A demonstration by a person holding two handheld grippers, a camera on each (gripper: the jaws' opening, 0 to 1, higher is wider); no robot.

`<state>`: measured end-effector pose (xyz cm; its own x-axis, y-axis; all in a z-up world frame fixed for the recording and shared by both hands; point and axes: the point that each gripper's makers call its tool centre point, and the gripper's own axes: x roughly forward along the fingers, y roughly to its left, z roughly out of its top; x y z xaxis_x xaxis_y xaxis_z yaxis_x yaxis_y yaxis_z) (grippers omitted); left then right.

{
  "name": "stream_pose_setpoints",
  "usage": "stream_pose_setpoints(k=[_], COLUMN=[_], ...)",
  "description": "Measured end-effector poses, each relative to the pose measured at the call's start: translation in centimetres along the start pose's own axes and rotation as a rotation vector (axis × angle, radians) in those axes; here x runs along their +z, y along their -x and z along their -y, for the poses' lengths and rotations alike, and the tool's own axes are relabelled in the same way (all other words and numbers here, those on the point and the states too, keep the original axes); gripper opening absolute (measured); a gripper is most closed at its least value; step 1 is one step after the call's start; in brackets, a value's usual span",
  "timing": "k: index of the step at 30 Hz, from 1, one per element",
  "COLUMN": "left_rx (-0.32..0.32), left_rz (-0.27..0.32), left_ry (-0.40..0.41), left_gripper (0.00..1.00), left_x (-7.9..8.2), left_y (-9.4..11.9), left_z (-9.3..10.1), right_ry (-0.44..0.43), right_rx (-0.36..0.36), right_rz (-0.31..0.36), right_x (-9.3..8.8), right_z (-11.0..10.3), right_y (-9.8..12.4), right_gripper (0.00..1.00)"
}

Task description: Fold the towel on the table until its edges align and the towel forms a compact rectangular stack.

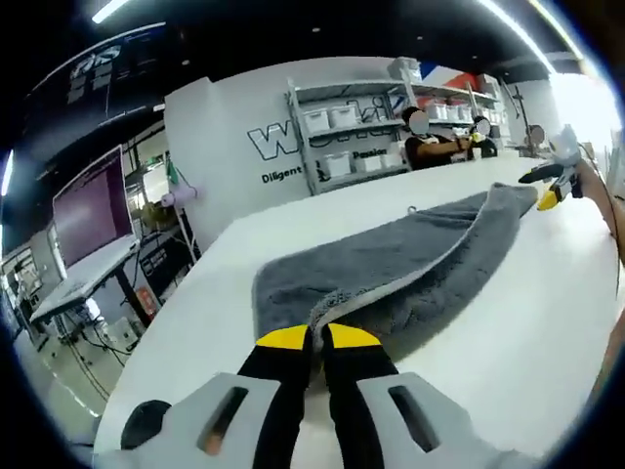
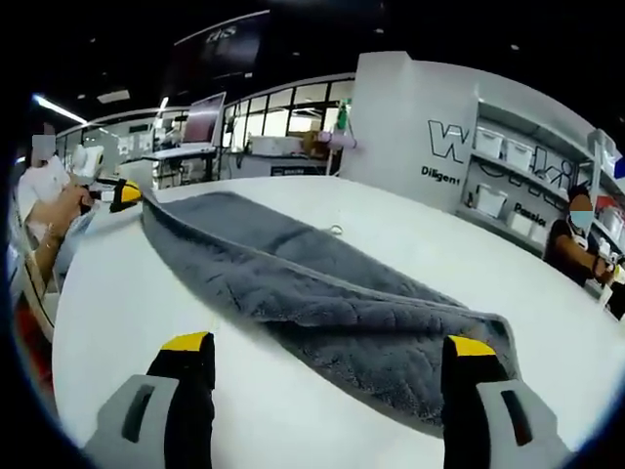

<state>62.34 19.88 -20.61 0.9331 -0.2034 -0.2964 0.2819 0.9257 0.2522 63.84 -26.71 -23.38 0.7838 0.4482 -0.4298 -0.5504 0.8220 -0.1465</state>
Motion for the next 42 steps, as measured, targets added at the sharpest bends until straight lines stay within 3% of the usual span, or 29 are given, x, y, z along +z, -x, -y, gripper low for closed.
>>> stream_pose_setpoints(k=[5, 11, 20, 23, 29, 37, 42], left_rx=[0.025, 0.053, 0.051, 0.052, 0.059, 0.049, 0.048], left_rz=[0.049, 0.137, 0.183, 0.175, 0.148, 0.03, -0.007], left_ry=[-0.032, -0.009, -0.006, -0.028, -0.043, -0.056, -0.066], left_gripper=[0.05, 0.04, 0.04, 0.04, 0.04, 0.04, 0.04], left_x=[2.7, 6.2, 10.4, 11.3, 12.1, 10.7, 10.8], left_y=[-1.7, -3.4, -6.1, -7.0, -9.2, -14.3, -17.0], left_z=[-1.5, -3.4, -5.1, -5.3, -6.2, -7.2, -7.8], right_ry=[0.004, 0.042, 0.071, 0.075, 0.084, 0.087, 0.09], right_rx=[-0.002, 0.031, -0.005, -0.01, -0.017, -0.028, -0.033], right_rz=[0.0, -0.018, -0.018, -0.014, -0.019, -0.014, -0.015], right_x=[0.1, -0.1, 0.1, 0.2, 0.2, 0.3, 0.3], right_z=[0.1, -1.1, -0.3, -0.2, 0.0, 0.3, 0.4], right_y=[0.0, -0.6, -0.1, 0.0, 0.2, 0.4, 0.5], right_gripper=[0.98, 0.99, 0.99, 0.99, 0.99, 0.99, 0.99])
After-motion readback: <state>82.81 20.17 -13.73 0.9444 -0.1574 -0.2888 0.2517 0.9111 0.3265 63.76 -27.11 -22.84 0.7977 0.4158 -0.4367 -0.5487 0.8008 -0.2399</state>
